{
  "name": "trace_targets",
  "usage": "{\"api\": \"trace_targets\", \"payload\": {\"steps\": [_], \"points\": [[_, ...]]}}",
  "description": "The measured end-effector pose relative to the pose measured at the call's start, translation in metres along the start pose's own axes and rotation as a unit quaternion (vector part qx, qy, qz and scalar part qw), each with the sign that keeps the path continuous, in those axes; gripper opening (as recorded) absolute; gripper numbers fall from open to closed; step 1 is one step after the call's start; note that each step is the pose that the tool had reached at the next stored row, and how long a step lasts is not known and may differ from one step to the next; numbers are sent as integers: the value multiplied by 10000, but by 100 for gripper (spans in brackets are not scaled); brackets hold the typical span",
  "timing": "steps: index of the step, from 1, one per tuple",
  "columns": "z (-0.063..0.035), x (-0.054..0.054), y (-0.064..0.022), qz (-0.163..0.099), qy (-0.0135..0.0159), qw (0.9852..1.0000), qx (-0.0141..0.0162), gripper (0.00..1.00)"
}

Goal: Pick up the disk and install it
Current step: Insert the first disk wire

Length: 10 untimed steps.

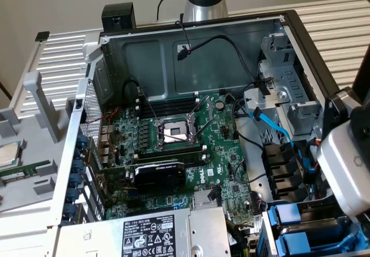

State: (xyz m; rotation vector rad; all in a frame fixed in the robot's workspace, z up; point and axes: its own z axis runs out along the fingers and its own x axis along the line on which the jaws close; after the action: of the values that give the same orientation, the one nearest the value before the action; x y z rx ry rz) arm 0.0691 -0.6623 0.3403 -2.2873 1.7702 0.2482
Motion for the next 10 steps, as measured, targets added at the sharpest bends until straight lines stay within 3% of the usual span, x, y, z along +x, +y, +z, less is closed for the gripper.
{"api": "trace_targets", "payload": {"steps": [2,7,9,10], "points": [[2,2,1,6,-15,10000,-18,34],[-2,17,-13,11,-67,10000,-27,32],[-3,30,-23,13,-91,10000,-33,18],[-4,31,-23,13,-99,9999,-31,17]]}}
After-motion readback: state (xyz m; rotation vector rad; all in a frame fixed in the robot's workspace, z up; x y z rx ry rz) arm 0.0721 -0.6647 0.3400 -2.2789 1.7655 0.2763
